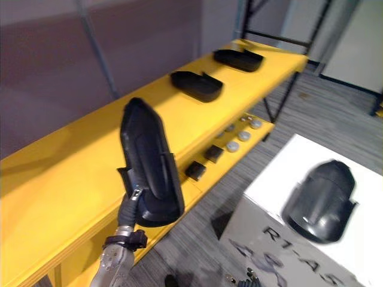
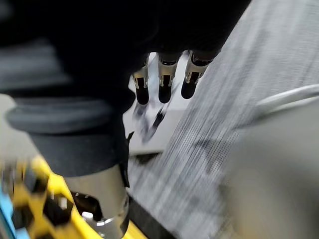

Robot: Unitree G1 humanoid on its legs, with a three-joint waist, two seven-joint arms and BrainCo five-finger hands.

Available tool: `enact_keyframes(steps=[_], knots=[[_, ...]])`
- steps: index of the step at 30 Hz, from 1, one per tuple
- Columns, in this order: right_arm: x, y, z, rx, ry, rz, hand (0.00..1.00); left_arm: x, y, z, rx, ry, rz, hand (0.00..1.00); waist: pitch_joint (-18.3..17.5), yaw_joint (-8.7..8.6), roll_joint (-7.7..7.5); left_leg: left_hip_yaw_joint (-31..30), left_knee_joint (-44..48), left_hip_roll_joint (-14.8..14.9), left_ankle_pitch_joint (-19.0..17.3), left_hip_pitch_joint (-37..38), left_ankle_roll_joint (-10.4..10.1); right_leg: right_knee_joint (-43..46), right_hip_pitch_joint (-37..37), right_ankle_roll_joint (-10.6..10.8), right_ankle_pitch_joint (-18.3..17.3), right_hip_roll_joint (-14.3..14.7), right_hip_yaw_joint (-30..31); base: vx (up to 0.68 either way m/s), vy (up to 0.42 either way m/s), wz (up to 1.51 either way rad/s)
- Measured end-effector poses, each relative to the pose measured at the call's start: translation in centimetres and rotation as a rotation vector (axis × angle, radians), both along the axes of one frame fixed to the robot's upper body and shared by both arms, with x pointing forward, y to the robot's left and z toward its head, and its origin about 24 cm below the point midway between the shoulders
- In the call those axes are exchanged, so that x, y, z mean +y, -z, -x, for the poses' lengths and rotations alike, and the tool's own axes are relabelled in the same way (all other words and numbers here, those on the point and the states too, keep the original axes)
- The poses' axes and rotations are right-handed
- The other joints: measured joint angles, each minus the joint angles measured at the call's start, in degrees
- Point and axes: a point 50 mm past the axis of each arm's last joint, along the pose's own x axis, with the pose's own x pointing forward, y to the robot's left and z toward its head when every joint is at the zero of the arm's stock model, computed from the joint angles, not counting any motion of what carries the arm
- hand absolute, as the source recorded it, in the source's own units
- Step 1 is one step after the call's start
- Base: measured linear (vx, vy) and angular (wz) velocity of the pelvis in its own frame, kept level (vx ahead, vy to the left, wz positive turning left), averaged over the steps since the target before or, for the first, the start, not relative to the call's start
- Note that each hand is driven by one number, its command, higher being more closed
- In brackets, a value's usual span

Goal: Walk over and take plastic housings, then place them on the shelf

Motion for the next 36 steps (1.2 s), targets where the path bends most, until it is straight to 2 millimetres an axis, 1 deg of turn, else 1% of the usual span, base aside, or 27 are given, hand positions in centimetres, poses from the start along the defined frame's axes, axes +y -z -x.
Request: enact_keyframes(steps=[1,2,3,4,5,6,7,8,9,10,11,12,13,16,19,21,23,26,28,29,33,35,36], knots=[[0.2,0.0,-0.1,-0.005,-0.004,-0.004,0.0,0.0,-0.1,-0.3,-0.007,-0.001,-0.015,1.0,0.3,0.49,-0.44,-1.1,-0.5,0.0,-0.5,1.5,-0.3,1.7,-3.8,0.8,-1.9,3.5,6.7,0.25,-0.008,0.58],[0.3,-0.1,-0.2,-0.015,-0.003,-0.007,0.0,0.1,-0.1,-0.4,-0.01,-0.003,-0.022,1.0,0.5,0.99,-0.56,-1.3,-0.5,0.0,-0.9,2.2,-0.6,1.6,-5.5,1.4,-2.6,5.0,9.2,0.25,-0.023,0.42],[0.5,-0.5,-0.3,-0.04,0.002,-0.006,0.0,0.0,-0.2,-0.4,-0.013,-0.007,-0.031,1.0,0.6,1.05,-0.61,-2.6,-0.1,0.0,-1.5,3.5,-1.0,0.0,-8.0,1.9,-3.9,7.3,12.4,0.26,-0.063,0.55],[0.6,-0.7,0.0,-0.053,0.008,-0.006,0.0,-0.3,-0.3,-0.5,-0.018,0.002,-0.032,1.0,0.5,0.72,-0.75,-4.5,0.5,-0.1,-2.0,4.3,-1.6,-3.0,-9.4,2.9,-4.6,10.0,15.8,0.32,-0.123,0.69],[0.7,-0.7,0.2,-0.055,0.01,-0.006,0.0,-0.5,-0.5,-0.7,-0.025,0.01,-0.029,1.0,0.5,0.54,-0.92,-5.2,1.0,-0.1,-2.2,4.7,-1.9,-5.0,-9.8,3.3,-4.8,11.3,17.7,0.26,-0.141,0.98],[1.1,-0.7,0.7,-0.047,0.007,-0.015,0.0,-0.9,-0.8,-0.8,-0.036,0.02,-0.023,1.0,0.2,0.34,-1.48,-7.1,2.0,-0.2,-2.8,4.7,-2.9,-9.5,-10.1,3.6,-4.9,13.3,21.0,0.31,-0.221,1.12],[1.6,-0.7,1.2,-0.046,0.013,-0.026,0.0,-1.4,-1.0,-0.9,-0.047,0.036,-0.016,1.0,-0.5,0.38,-2.62,-7.4,2.7,-0.5,-3.4,4.8,-3.5,-14.9,-9.8,2.6,-3.4,13.1,21.2,0.26,-0.201,1.13],[1.9,-0.6,1.5,-0.04,0.018,-0.035,0.0,-1.6,-1.1,-0.9,-0.051,0.042,-0.014,1.0,-1.1,0.64,-3.53,-7.7,3.1,-0.8,-3.9,4.9,-3.6,-17.3,-9.8,2.5,-1.1,12.6,20.8,0.34,-0.28,0.92],[2.5,-0.4,2.1,-0.026,0.026,-0.053,0.0,-1.7,-1.2,-0.9,-0.052,0.043,-0.008,1.0,-1.7,1.83,-5.18,-8.4,4.9,-1.3,-5.1,4.8,-4.5,-20.0,-8.9,3.0,0.7,11.7,20.6,0.29,-0.264,0.65],[2.4,-0.4,2.0,-0.027,0.022,-0.051,0.0,-2.2,-1.0,-0.9,-0.032,0.04,0.011,1.0,-1.9,2.4,-4.28,-9.0,7.7,0.7,-6.3,4.4,-6.1,-22.3,-6.5,2.2,1.0,12.6,18.5,0.26,-0.263,0.55],[2.2,-0.5,2.0,-0.028,0.019,-0.047,0.0,-2.4,-1.0,-0.9,-0.029,0.039,0.022,1.0,-2.0,2.56,-3.84,-8.9,8.6,1.7,-6.9,4.3,-6.9,-23.7,-5.3,1.7,1.3,13.1,17.5,0.18,-0.2,0.49],[2.1,-0.5,2.0,-0.029,0.008,-0.043,0.0,-2.6,-1.1,-0.9,-0.034,0.044,0.024,1.0,-2.3,3.04,-3.23,-8.8,9.4,3.5,-7.7,4.5,-7.7,-25.6,-3.3,1.0,1.8,14.2,15.9,0.17,-0.217,0.37],[2.2,-0.5,1.8,-0.033,-0.004,-0.045,0.0,-2.6,-1.2,-1.0,-0.039,0.044,0.021,1.0,-2.5,3.26,-3.17,-8.8,9.2,4.6,-7.8,5.0,-7.8,-26.6,-2.1,0.3,2.2,15.0,14.8,0.15,-0.208,0.35],[2.3,-0.6,1.5,-0.041,-0.008,-0.051,0.0,-2.6,-1.2,-1.0,-0.04,0.041,0.001,1.0,-2.9,3.3,-2.98,-9.0,7.6,5.6,-7.7,5.8,-7.9,-28.2,-0.8,-0.1,2.5,15.8,13.1,0.08,-0.147,0.24],[2.3,-0.6,1.6,-0.038,-0.009,-0.052,0.0,-2.6,-1.1,-1.1,-0.035,0.033,-0.038,1.0,-3.1,3.5,-2.97,-9.2,5.9,5.6,-6.8,6.8,-8.3,-31.1,1.0,-1.0,3.2,15.8,12.5,0.02,-0.023,0.1],[2.3,-0.5,1.9,-0.033,-0.008,-0.053,0.0,-2.5,-1.1,-1.1,-0.031,0.019,-0.059,1.0,-3.3,3.54,-2.99,-9.6,5.1,5.5,-6.4,7.5,-8.2,-32.3,2.3,-1.0,3.6,15.7,11.9,-0.02,0.015,0.13],[2.3,-0.5,2.1,-0.026,-0.007,-0.053,0.0,-2.5,-1.4,-1.5,-0.035,0.003,-0.075,1.0,-3.7,3.5,-3.16,-10.4,4.4,5.3,-6.0,7.5,-7.9,-33.0,2.6,-1.0,3.9,15.7,11.4,-0.04,0.013,0.16],[2.2,-0.4,2.2,-0.022,-0.011,-0.051,0.0,-2.5,-1.9,-2.4,-0.05,-0.029,-0.089,1.0,-3.9,3.91,-3.16,-10.5,2.6,5.0,-4.4,7.6,-7.8,-33.8,2.2,-1.2,4.8,15.6,11.1,-0.08,-0.003,0.07],[2.2,-0.4,2.2,-0.019,-0.019,-0.046,0.0,-2.5,-2.1,-3.4,-0.059,-0.043,-0.118,1.0,-4.0,3.66,-3.21,-10.6,1.0,5.0,-3.7,7.7,-7.3,-34.2,2.1,-1.4,5.1,15.6,10.6,-0.12,-0.022,0.09],[2.2,-0.4,2.2,-0.018,-0.023,-0.044,0.0,-2.4,-2.2,-3.9,-0.058,-0.054,-0.131,1.0,-4.1,3.14,-3.18,-10.5,-0.1,5.0,-3.3,8.0,-7.1,-34.5,2.1,-1.4,5.3,15.6,10.3,-0.11,-0.023,0.07],[2.2,-0.4,2.3,-0.015,-0.027,-0.041,0.0,-2.0,-2.6,-6.2,-0.039,-0.122,-0.155,1.0,-4.5,2.34,-3.23,-9.2,-2.5,5.1,-2.5,8.8,-7.4,-35.0,2.0,-1.4,6.0,15.8,10.7,-0.07,-0.012,-0.05],[2.2,-0.4,2.3,-0.015,-0.03,-0.04,0.0,-1.9,-2.9,-7.2,-0.033,-0.155,-0.15,1.0,-4.6,2.24,-3.14,-8.5,-3.2,5.1,-2.1,9.2,-7.2,-35.1,1.8,-1.4,6.1,15.9,11.5,-0.02,0.011,-0.18],[2.3,-0.4,2.2,-0.014,-0.039,-0.04,0.0,-1.9,-3.2,-7.8,-0.031,-0.17,-0.146,1.0,-5.0,1.89,-3.12,-8.3,-3.8,5.0,-1.6,9.2,-7.0,-35.0,1.5,-1.3,6.1,15.9,11.7,0.02,0.02,-0.11]])
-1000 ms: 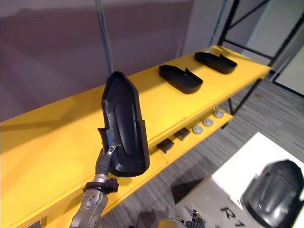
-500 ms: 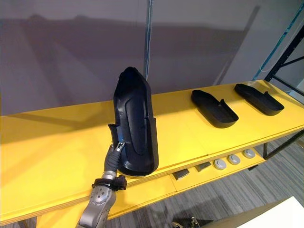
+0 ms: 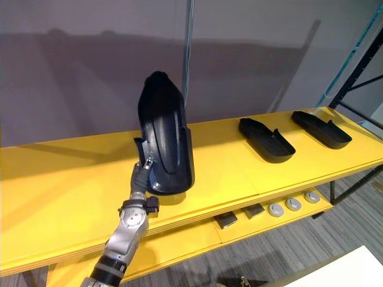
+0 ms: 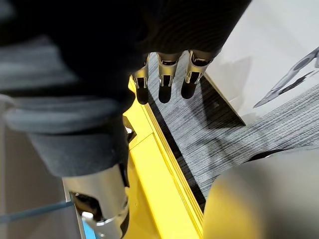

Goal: Walk over and take plastic housings, then place them on the shelf

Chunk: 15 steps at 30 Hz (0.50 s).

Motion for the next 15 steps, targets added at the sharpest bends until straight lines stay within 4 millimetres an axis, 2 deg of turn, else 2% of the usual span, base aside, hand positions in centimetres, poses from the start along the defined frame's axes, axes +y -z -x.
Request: enact_keyframes(steps=[3,7,11,15], knots=[[0.1,-0.1,-0.4,-0.005,-0.036,0.01,0.0,-0.4,-0.7,-1.4,0.009,-0.025,0.033,1.0,-0.3,-1.14,-0.07,0.4,-0.8,-0.2,0.7,0.2,-0.3,0.0,-0.6,0.0,0.0,-0.1,0.2,0.04,0.025,-0.05],[0.3,-0.1,-0.9,-0.017,-0.05,0.005,0.0,-0.8,-0.5,-2.5,0.056,-0.041,0.057,1.0,-0.3,-2.53,-0.01,0.9,-0.9,-0.2,1.0,0.2,-0.7,0.0,-0.7,0.0,0.0,0.0,0.5,0.02,0.01,-0.05],[0.2,-0.2,-1.5,-0.028,-0.07,0.012,0.0,-2.1,0.5,-3.2,0.147,-0.023,0.081,1.0,-0.2,-3.09,0.2,1.2,-1.7,-0.2,1.5,0.3,-1.5,0.3,-1.5,0.0,-0.1,0.2,1.2,-0.03,-0.013,-0.07],[0.2,-0.3,-1.8,-0.034,-0.077,0.014,0.0,-2.6,2.2,-2.9,0.242,-0.023,0.122,1.0,-0.4,-4.31,0.82,1.4,-2.3,0.0,1.6,0.4,-1.6,0.7,-2.0,-0.1,-0.1,0.5,1.4,-0.06,-0.009,-0.05]])
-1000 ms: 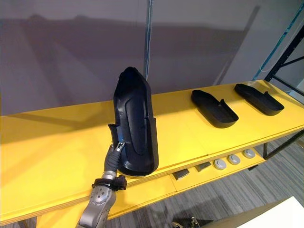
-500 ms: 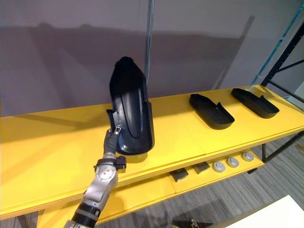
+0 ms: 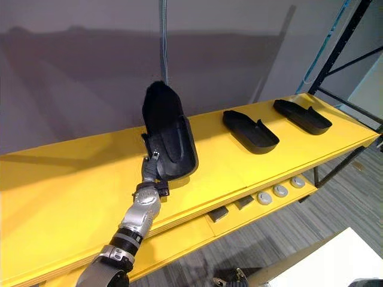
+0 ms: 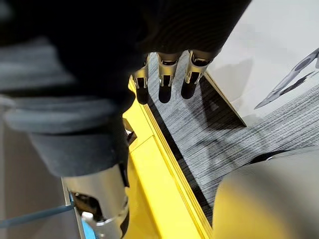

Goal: Walk over and take plastic housings, then place them on the shelf

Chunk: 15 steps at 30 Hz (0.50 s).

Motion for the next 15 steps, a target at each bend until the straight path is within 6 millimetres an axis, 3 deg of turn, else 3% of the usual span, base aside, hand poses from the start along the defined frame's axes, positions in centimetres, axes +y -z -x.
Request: enact_keyframes(steps=[5,14,15], knots=[[-0.1,0.0,-0.2,-0.001,-0.003,0.003,0.0,-0.1,2.0,0.4,0.108,-0.01,0.07,1.0,-0.1,-0.48,0.26,0.5,-0.9,0.0,0.7,0.4,-0.1,0.8,-0.6,0.0,0.0,0.2,0.4,-0.06,0.002,-0.04],[0.0,0.1,-1.2,-0.004,-0.014,0.0,0.0,0.6,2.1,0.2,0.105,-0.048,0.103,1.0,0.1,-0.93,0.22,-0.1,-2.8,0.4,2.3,0.7,-1.0,0.4,-0.8,-0.4,0.3,0.6,-0.3,-0.06,-0.006,0.03],[0.0,0.1,-1.4,-0.005,-0.018,0.001,0.0,0.7,2.0,0.2,0.1,-0.05,0.102,0.0,0.2,-0.94,0.25,-0.2,-3.0,0.5,2.4,0.8,-1.0,-0.1,-0.6,-0.6,0.6,0.8,-0.4,-0.03,-0.005,0.03]])
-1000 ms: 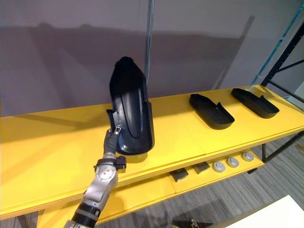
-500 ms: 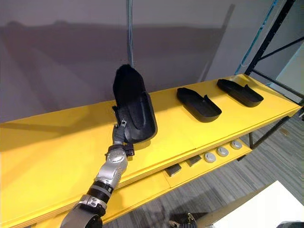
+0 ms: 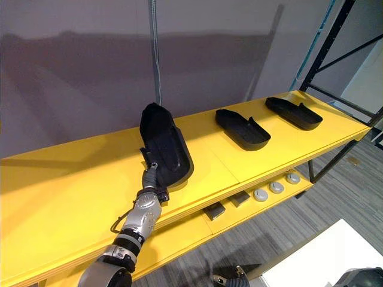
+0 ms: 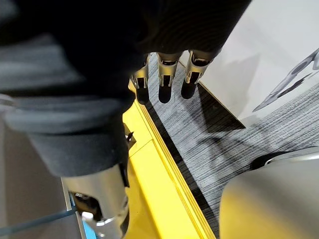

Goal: Walk over and take plastic housings, then place them on the shelf

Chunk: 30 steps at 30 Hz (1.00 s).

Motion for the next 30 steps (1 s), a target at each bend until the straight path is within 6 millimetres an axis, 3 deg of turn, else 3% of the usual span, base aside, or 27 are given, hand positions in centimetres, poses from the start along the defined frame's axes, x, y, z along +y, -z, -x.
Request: enact_keyframes(steps=[12,25,30], knots=[[0.1,0.0,-2.0,-0.011,-0.023,0.001,0.0,-0.2,-0.8,-0.3,-0.056,0.022,-0.01,0.0,2.4,-0.03,0.85,-1.6,-0.3,0.9,0.5,0.1,-0.1,-2.2,1.8,-0.7,0.9,0.7,-1.5,-0.03,-0.005,0.06],[0.4,0.0,-2.3,-0.009,-0.019,-0.003,0.0,0.1,-1.2,0.8,-0.118,0.01,0.027,0.0,3.5,0.72,0.63,-1.6,-0.3,1.0,0.5,0.6,-0.2,-2.2,2.4,-0.7,0.8,0.7,-1.7,-0.02,0.004,0.0],[0.8,0.0,-2.3,-0.011,-0.016,-0.012,0.0,1.3,-1.3,1.1,-0.132,-0.019,0.034,0.0,3.6,1.0,0.57,-1.7,-0.3,1.1,0.5,0.6,-0.2,-2.2,2.4,-0.7,0.8,0.7,-1.8,-0.04,0.005,0.01]])
